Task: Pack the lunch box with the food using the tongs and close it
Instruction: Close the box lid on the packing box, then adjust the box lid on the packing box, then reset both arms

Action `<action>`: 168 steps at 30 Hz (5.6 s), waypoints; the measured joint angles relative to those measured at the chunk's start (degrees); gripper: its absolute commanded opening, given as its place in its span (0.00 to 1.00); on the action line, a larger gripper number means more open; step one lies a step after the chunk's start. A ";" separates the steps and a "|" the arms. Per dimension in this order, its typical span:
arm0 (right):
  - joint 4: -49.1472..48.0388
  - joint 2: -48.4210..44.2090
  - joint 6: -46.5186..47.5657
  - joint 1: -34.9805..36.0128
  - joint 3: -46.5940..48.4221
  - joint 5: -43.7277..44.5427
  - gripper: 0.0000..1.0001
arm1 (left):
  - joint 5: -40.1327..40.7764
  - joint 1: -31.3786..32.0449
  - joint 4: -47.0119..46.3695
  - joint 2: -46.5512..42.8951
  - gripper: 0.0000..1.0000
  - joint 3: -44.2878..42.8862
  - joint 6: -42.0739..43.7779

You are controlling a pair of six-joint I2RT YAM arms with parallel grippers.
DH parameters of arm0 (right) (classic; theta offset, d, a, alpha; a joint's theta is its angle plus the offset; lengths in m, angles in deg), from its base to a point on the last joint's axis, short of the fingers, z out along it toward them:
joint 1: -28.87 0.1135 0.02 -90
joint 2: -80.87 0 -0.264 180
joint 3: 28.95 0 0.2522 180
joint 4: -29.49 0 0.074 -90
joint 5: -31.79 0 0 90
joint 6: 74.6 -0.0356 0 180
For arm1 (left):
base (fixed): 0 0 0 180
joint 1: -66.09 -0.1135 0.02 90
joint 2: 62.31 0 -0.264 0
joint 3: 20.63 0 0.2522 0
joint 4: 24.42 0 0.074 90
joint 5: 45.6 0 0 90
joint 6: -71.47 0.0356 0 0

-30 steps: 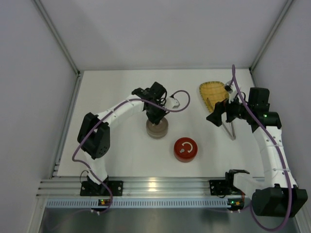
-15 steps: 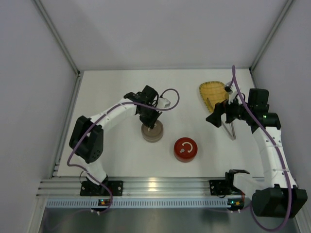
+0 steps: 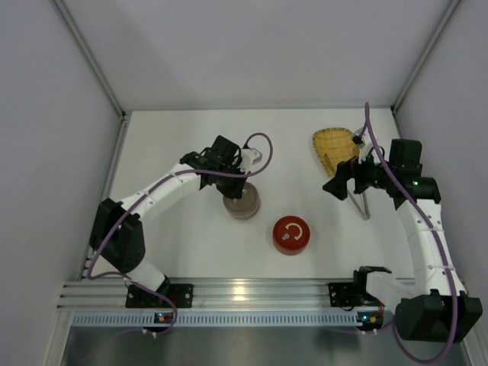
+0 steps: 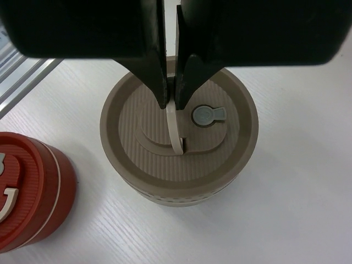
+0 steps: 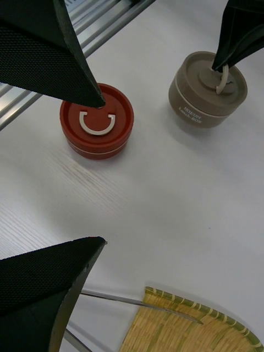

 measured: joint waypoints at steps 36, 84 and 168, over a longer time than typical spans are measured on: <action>0.11 0.11 -0.31 0.00 -0.07 -1.36 0.99 | -22.95 -4.00 -18.67 8.20 0.00 9.75 -3.21; 0.15 0.28 -0.87 0.00 -0.04 -2.60 0.99 | -3.32 13.14 -0.17 -12.52 0.48 20.24 17.99; 0.96 -5.49 1.40 0.00 -12.00 14.01 1.00 | -8.28 -22.88 6.54 -23.67 0.98 13.79 0.37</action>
